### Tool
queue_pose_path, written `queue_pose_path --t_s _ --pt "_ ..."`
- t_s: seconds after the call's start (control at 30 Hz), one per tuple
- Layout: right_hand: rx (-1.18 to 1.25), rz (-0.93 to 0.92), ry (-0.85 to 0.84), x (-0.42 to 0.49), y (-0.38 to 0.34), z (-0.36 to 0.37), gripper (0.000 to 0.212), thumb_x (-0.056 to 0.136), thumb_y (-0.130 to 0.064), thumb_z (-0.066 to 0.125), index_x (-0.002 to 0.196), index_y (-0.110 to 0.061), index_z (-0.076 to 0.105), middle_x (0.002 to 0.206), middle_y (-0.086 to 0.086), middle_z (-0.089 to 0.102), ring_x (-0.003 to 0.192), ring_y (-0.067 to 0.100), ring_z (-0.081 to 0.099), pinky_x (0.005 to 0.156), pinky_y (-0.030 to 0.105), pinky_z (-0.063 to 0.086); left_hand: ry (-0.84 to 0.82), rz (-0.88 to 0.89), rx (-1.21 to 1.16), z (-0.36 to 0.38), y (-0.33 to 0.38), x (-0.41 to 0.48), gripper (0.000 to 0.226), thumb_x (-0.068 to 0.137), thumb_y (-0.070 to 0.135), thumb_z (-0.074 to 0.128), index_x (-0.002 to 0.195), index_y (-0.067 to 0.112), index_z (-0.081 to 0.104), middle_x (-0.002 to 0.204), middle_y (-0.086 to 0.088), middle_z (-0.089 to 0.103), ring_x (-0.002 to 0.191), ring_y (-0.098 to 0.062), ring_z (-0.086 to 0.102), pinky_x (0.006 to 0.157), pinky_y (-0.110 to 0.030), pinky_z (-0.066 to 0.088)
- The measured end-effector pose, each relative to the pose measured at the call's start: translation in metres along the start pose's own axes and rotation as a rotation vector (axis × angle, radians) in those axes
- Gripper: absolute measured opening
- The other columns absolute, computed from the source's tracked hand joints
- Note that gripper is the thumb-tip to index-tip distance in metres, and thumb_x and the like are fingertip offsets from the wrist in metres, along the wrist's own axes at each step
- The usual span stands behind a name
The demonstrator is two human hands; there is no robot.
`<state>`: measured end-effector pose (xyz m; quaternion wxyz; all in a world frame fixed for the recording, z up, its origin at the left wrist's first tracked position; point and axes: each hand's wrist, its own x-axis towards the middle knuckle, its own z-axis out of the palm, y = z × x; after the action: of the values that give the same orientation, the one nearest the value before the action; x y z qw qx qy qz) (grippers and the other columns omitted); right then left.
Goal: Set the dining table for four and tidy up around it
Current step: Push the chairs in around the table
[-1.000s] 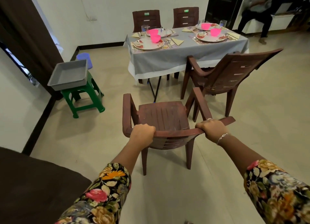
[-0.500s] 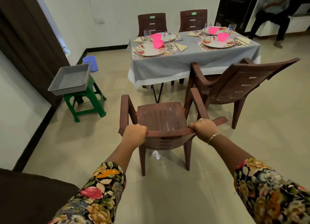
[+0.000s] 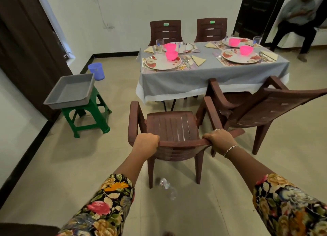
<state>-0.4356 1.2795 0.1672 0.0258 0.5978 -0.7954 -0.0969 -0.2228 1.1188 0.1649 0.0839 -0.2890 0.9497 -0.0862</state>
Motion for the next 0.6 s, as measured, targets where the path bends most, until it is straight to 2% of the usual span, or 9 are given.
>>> queue_pose_path --t_s 0.1,0.37,0.6 --pt "-0.011 -0.006 -0.002 0.028 0.009 -0.001 0.032 0.088 -0.010 0.040 0.113 -0.021 0.057 0.106 0.003 0.064 0.105 0.024 0.056 0.086 0.033 0.043 0.001 0.011 0.006 -0.003 -0.011 0.026 0.017 0.092 0.014 0.045 0.101 0.012 0.059 0.098 -0.007 0.067 0.091 -0.027 0.064 0.076 -0.032 0.047" --pt "0.023 -0.022 0.043 0.093 0.020 -0.003 0.035 0.088 -0.008 0.039 0.114 -0.021 0.058 0.109 0.000 0.064 0.105 0.023 0.056 0.085 0.031 0.040 -0.003 0.001 -0.016 -0.003 -0.045 0.088 0.019 0.093 0.015 0.045 0.105 0.014 0.060 0.099 -0.006 0.067 0.093 -0.025 0.064 0.080 -0.033 0.048" --pt "0.060 0.001 0.049 0.133 0.048 0.007 0.032 0.085 -0.007 0.042 0.106 -0.021 0.062 0.103 -0.002 0.067 0.100 0.023 0.058 0.087 0.034 0.044 0.047 0.036 -0.044 -0.005 -0.053 0.128 0.017 0.091 0.013 0.045 0.101 0.013 0.060 0.098 -0.006 0.067 0.091 -0.026 0.064 0.080 -0.034 0.049"
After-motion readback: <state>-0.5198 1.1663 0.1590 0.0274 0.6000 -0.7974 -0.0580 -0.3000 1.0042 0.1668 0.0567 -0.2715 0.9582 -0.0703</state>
